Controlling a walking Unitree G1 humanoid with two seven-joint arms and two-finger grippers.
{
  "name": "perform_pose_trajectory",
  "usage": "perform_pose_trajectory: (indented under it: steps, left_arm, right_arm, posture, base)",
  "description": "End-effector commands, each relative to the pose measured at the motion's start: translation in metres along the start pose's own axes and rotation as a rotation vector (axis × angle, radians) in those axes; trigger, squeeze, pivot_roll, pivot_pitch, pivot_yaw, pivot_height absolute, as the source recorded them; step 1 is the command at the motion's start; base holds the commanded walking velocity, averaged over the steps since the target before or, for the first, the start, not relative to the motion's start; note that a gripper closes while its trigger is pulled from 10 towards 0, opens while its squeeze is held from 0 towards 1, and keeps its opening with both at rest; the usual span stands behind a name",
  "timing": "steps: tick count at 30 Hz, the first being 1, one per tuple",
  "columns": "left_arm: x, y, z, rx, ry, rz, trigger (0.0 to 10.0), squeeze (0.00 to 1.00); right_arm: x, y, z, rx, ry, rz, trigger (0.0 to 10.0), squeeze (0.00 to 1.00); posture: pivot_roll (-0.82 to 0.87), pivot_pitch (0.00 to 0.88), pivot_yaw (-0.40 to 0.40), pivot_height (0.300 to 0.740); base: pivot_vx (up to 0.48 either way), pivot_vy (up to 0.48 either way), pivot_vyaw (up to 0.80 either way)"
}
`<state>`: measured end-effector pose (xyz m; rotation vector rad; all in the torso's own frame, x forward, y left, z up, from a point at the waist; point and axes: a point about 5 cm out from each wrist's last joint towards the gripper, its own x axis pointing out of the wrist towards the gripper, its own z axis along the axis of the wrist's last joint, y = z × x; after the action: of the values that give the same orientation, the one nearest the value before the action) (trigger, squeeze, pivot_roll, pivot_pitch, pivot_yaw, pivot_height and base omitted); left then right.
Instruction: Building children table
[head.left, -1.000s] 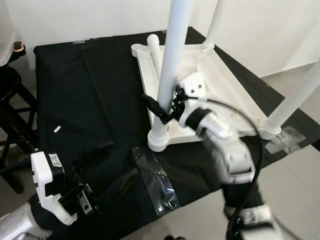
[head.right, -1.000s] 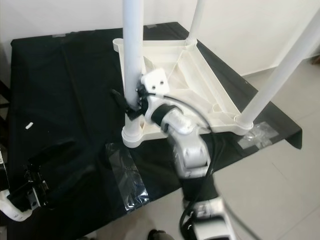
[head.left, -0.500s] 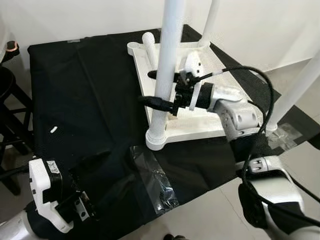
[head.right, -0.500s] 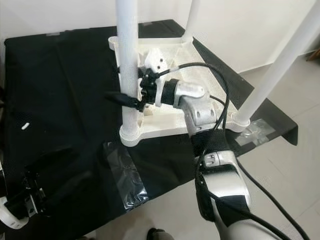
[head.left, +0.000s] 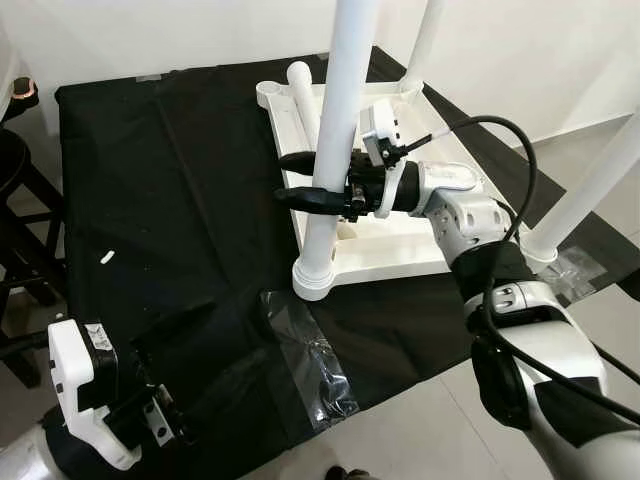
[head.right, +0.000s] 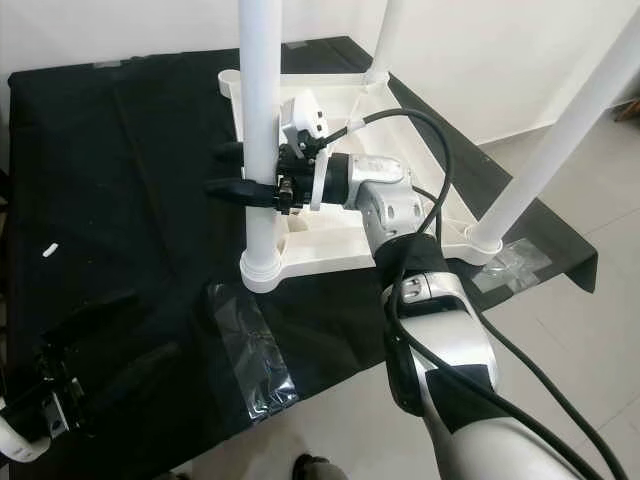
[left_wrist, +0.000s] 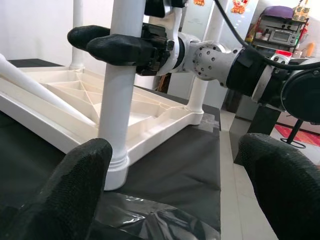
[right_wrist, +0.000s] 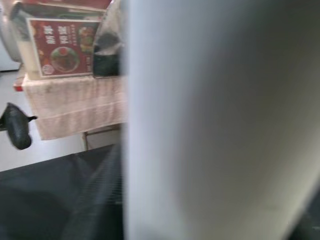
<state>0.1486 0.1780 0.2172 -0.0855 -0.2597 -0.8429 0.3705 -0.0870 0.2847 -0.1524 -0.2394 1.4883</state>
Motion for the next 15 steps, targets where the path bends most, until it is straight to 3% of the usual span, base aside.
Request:
perform_pose_trajectory:
  steps: [1,7,11,14,15]
  left_arm:
    - [0.000,-0.002,-0.002,-0.011,0.005,-0.007,10.0,0.00]
    - [0.002,0.000,-0.001,-0.008,0.004,-0.013,10.0,0.00]
    - [0.002,0.000,-0.001,-0.006,0.005,-0.015,10.0,0.00]
    - [0.001,0.000,0.000,-0.005,0.006,-0.015,10.0,0.00]
    - [0.001,0.000,0.000,-0.005,0.006,-0.015,10.0,0.00]
  right_arm:
    - [-0.005,-0.003,0.006,-0.033,-0.027,-0.021,0.0,0.00]
    - [-0.010,-0.004,0.002,-0.050,-0.041,-0.071,0.0,0.00]
    - [-0.011,-0.002,-0.007,-0.096,-0.006,-0.208,0.0,0.00]
    - [-0.006,0.004,-0.023,-0.079,0.033,-0.469,0.0,0.00]
    - [-0.006,0.004,-0.023,-0.079,0.033,-0.469,0.0,0.00]
  posture:
    - [0.15,0.190,-0.099,0.740]
    - [0.16,0.193,-0.091,0.740]
    - [0.16,0.190,-0.094,0.740]
    - [0.16,0.195,-0.096,0.740]
    - [0.16,0.195,-0.096,0.740]
  base:
    - [0.000,0.000,0.00]
    - [0.000,0.000,0.00]
    - [0.000,0.000,0.00]
    - [0.000,0.000,0.00]
    - [0.000,0.000,0.00]
